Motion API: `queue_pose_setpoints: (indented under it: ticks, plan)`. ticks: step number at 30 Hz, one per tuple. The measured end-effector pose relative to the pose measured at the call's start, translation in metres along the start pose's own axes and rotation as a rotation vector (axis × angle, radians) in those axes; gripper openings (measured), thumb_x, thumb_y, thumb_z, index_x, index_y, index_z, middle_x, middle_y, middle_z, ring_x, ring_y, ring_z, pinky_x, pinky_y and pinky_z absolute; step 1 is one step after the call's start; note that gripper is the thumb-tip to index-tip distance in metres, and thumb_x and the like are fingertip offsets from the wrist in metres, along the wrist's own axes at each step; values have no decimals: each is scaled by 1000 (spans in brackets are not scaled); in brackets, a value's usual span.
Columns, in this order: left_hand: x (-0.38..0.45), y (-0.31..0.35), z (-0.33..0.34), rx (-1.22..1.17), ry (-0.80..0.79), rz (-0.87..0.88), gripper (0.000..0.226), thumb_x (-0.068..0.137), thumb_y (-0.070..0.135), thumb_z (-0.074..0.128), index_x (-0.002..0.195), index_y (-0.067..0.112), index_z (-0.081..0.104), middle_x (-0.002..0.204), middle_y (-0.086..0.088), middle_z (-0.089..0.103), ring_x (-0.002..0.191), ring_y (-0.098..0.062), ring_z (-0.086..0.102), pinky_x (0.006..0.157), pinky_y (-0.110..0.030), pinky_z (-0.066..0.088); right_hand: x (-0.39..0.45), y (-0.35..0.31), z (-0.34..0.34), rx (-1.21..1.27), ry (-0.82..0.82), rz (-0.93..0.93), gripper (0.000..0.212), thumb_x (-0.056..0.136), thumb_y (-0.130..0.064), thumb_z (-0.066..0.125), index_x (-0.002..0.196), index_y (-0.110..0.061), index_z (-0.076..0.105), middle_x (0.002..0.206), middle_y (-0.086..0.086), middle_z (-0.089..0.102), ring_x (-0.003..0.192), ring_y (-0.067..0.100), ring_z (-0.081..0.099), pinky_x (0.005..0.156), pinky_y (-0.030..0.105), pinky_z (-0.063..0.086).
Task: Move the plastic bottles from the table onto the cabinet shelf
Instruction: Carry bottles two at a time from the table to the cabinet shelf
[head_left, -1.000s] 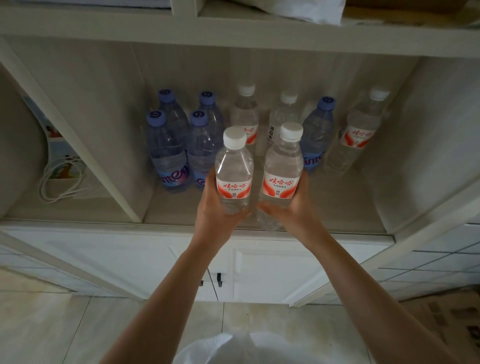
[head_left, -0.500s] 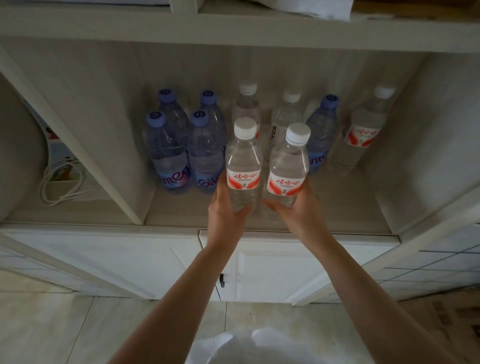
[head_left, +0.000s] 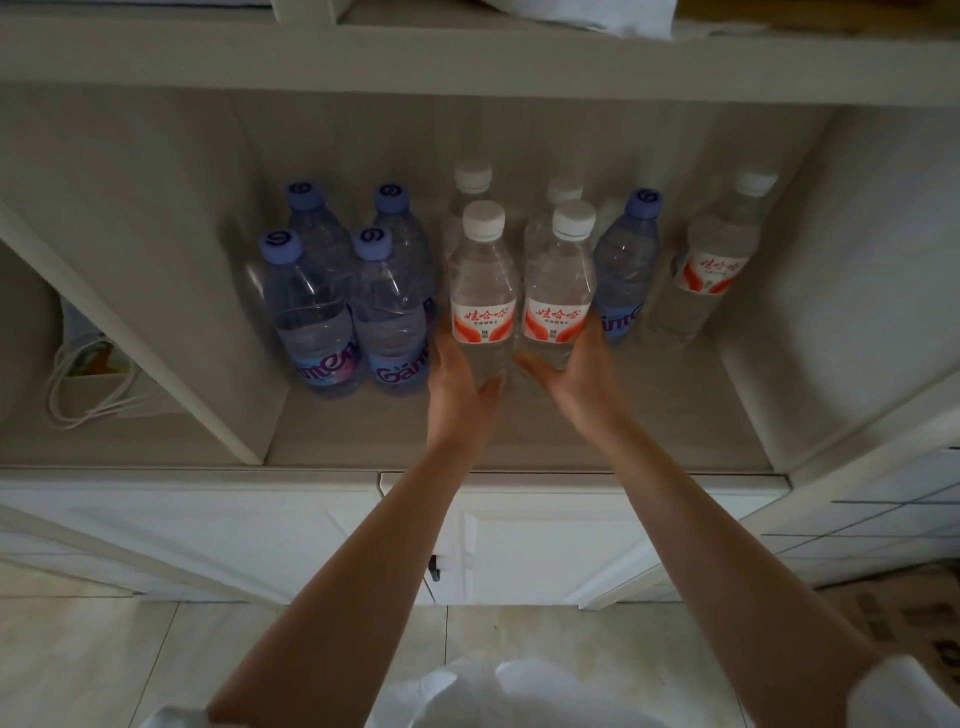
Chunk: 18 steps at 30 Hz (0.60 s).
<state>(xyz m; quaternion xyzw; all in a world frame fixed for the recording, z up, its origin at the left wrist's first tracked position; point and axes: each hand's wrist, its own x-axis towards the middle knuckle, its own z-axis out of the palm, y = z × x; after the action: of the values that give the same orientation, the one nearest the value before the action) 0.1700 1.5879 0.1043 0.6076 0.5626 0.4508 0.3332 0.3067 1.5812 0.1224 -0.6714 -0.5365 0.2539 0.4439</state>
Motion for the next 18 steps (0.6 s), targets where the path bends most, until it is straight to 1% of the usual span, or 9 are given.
queue_pose_setpoints:
  ticks: [2,5,10,14,18]
  plan:
    - [4,-2,0,19,-9,5,94,80,9,73,152,17,14,154,-6,35,140,-22,36,112,-43,38,2,0,1,-2,4,2,92,68,-40,82,140,-14,32,137,9,50,126,25,50,104,46,45]
    - [9,-3,-1,66,-20,5,96,82,12,73,153,17,9,157,-8,29,143,-24,31,114,-46,34,2,0,2,-26,22,-7,88,71,-34,82,140,-8,33,137,12,50,127,27,50,105,43,45]
    - [8,-2,-1,81,-37,2,97,82,12,74,153,18,8,157,-8,28,144,-24,29,115,-45,33,-1,0,5,-55,45,-24,88,75,-33,79,142,-5,30,141,14,47,130,27,48,107,40,43]
    - [8,-3,-2,65,-29,-1,95,81,15,75,153,19,13,155,-7,33,142,-24,34,113,-46,37,-3,0,6,-41,66,9,82,73,-33,81,137,-4,37,135,14,52,125,27,52,103,39,46]
    - [-2,-3,-7,60,-21,-4,96,81,12,74,153,21,12,152,-7,38,138,-25,40,109,-41,41,-10,7,6,-64,49,80,82,72,-36,81,135,-6,38,134,14,53,121,29,55,98,44,50]
